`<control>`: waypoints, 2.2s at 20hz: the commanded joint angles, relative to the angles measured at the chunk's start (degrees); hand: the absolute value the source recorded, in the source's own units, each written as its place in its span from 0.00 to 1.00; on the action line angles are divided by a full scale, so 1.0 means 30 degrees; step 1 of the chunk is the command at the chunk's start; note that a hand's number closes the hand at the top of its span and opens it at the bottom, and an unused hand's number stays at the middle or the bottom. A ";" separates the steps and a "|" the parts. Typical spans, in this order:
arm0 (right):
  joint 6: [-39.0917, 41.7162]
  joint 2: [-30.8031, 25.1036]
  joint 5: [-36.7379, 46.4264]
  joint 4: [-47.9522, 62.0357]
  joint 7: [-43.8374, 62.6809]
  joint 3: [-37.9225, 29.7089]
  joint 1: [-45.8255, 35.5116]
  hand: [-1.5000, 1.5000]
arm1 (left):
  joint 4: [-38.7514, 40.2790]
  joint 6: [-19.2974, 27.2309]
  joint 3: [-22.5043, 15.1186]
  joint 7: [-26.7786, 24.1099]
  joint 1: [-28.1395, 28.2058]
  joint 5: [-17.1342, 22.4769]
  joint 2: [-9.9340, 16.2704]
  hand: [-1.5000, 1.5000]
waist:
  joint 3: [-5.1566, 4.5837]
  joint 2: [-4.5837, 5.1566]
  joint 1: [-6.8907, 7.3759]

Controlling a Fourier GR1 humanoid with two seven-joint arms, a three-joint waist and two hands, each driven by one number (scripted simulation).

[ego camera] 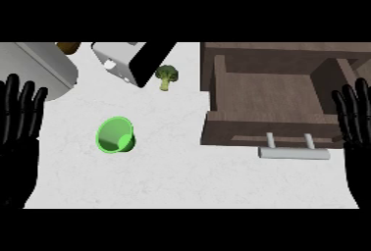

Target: Pick up the cup, place it into the drawer and close the drawer

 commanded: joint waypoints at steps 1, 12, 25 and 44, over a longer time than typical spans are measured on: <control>-0.0347 0.0527 0.0771 0.1537 0.0059 0.0718 -0.1205 0.00 | 0.0831 -0.0881 0.0886 -0.1415 0.0897 0.0601 0.0385 0.00 | 0.0344 -0.0556 -0.0261; 0.1971 0.0602 -0.2795 0.0533 0.0647 0.0573 0.0791 0.00 | 0.3674 0.1106 -0.1707 -0.1929 -0.0515 0.0803 -0.1734 0.00 | 0.0354 -0.0582 -0.0452; 0.1041 0.1551 -0.1379 0.0091 0.2162 0.1485 -0.0315 0.00 | 0.5186 0.1907 -0.1354 -0.1391 -0.2406 0.0591 -0.1655 0.00 | 0.0352 -0.0587 -0.0445; 0.2152 0.0943 -0.2297 0.1576 0.1232 -0.0164 -0.1166 0.00 | 0.7884 0.1805 -0.0552 -0.3413 0.0034 0.1401 -0.0940 0.00 | 0.0350 -0.0572 -0.0402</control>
